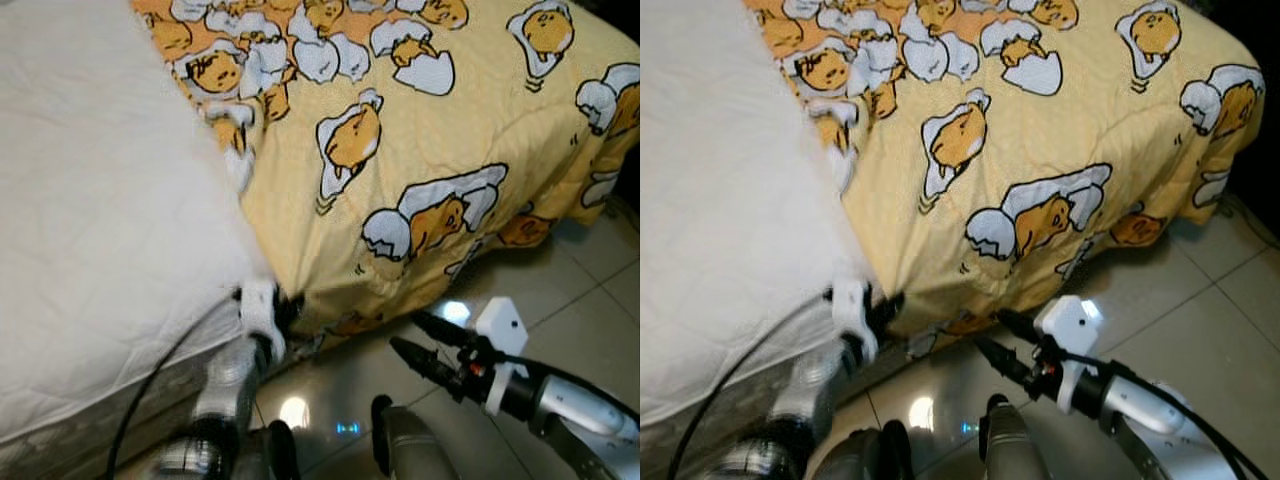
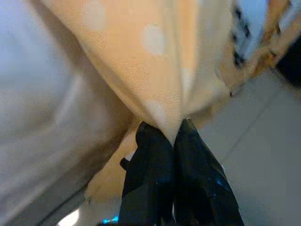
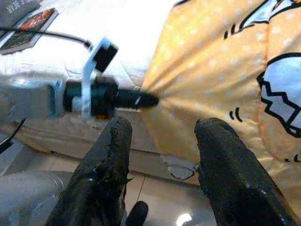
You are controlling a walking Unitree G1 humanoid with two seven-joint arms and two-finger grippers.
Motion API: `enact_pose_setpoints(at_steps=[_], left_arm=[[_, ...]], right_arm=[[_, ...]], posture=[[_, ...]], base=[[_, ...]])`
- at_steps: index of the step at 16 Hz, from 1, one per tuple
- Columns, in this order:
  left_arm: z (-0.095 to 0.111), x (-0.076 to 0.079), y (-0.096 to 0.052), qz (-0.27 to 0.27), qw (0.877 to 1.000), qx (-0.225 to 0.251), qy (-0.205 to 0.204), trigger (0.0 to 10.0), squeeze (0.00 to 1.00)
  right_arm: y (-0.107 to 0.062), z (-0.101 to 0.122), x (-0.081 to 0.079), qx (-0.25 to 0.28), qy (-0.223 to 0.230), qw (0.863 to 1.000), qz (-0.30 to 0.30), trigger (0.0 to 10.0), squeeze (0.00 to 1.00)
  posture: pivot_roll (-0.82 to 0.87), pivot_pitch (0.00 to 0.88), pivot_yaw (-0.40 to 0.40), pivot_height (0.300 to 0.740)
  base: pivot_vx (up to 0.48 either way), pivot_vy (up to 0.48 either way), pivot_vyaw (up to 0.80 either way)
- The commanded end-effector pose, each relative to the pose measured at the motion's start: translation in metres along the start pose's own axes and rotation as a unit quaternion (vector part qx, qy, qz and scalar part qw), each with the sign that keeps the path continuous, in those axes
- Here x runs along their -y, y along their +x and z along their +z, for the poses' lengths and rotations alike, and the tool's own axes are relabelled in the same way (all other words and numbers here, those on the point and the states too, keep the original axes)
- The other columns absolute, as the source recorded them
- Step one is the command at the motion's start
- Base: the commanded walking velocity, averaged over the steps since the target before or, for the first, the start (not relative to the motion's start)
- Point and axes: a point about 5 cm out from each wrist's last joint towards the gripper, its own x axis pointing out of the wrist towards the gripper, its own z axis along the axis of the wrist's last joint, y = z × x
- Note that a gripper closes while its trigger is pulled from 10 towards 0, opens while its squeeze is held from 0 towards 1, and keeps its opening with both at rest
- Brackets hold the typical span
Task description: Clean up the room
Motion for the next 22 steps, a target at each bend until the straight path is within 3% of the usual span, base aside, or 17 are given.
enact_pose_setpoints(at_steps=[1,4,7,8,9,10,12,13,14,16,19,21,22], left_arm=[[-0.016,0.005,-0.007,-0.004,0.999,-0.031,0.011,0.0,0.0],[-0.043,0.014,-0.018,0.011,0.996,-0.081,0.042,0.0,0.0],[-0.038,0.014,-0.018,0.015,0.995,-0.079,0.052,0.0,0.0],[-0.037,0.015,-0.016,0.016,0.995,-0.082,0.06,10.0,0.0],[-0.036,0.016,-0.015,0.016,0.994,-0.083,0.065,10.0,0.0],[-0.033,0.02,-0.013,0.005,0.996,-0.073,0.048,10.0,1.0],[-0.024,0.024,-0.012,-0.006,0.998,-0.051,0.033,10.0,1.0],[-0.017,0.025,-0.013,-0.012,0.998,-0.035,0.049,10.0,1.0],[-0.007,0.022,-0.018,-0.008,0.998,-0.009,0.06,10.0,0.0],[0.003,0.018,-0.028,-0.007,0.998,0.014,0.066,10.0,0.0],[0.014,0.017,-0.042,-0.021,0.993,0.018,0.119,10.0,0.0],[0.026,0.012,-0.048,-0.009,0.992,0.036,0.119,10.0,0.0],[0.049,0.006,-0.056,0.015,0.988,0.076,0.131,10.0,0.0]], right_arm=[[0.001,-0.004,-0.002,-0.003,0.001,1.0,0.001,10.0,0.0],[0.003,-0.004,-0.002,-0.002,-0.002,1.0,0.001,10.0,0.0],[0.004,-0.005,-0.003,-0.002,-0.003,1.0,0.002,10.0,0.0],[0.004,-0.006,-0.003,-0.002,-0.003,1.0,0.002,10.0,0.0],[0.004,-0.007,-0.003,-0.002,-0.003,1.0,0.002,10.0,0.0],[0.005,-0.008,-0.003,-0.002,-0.004,1.0,0.001,10.0,0.0],[0.007,-0.008,-0.001,0.001,-0.005,1.0,-0.006,10.0,0.0],[0.008,-0.008,0.002,0.003,-0.006,1.0,-0.018,10.0,0.0],[0.009,-0.01,0.006,0.004,0.01,0.999,-0.042,10.0,0.0],[0.012,-0.013,0.007,0.001,0.014,0.999,-0.049,10.0,0.0],[0.017,-0.022,0.01,-0.006,0.015,0.998,-0.065,10.0,0.0],[0.02,-0.027,0.012,-0.009,0.02,0.995,-0.093,10.0,0.0],[0.023,-0.031,0.018,-0.001,0.031,0.99,-0.135,10.0,0.0]], posture=[[-0.32,0.207,0.124,0.74],[-0.32,0.211,0.121,0.74],[-0.32,0.213,0.122,0.74],[-0.31,0.213,0.125,0.74],[-0.31,0.213,0.125,0.74],[-0.31,0.207,0.132,0.74],[-0.3,0.191,0.142,0.74],[-0.29,0.176,0.147,0.74],[-0.28,0.159,0.149,0.74],[-0.25,0.124,0.142,0.74],[-0.21,0.084,0.118,0.74],[-0.18,0.067,0.107,0.74],[-0.15,0.048,0.093,0.74]], base=[[0.0,0.0,0.0],[0.0,0.0,0.0],[0.0,0.0,0.0],[0.0,0.0,0.0],[0.0,0.0,0.0],[0.0,0.0,0.0],[0.0,0.0,0.0],[0.0,0.0,0.0],[0.0,0.0,0.0],[0.0,0.0,0.0],[0.0,0.0,0.0],[0.0,0.0,0.0],[0.0,0.0,0.0]])
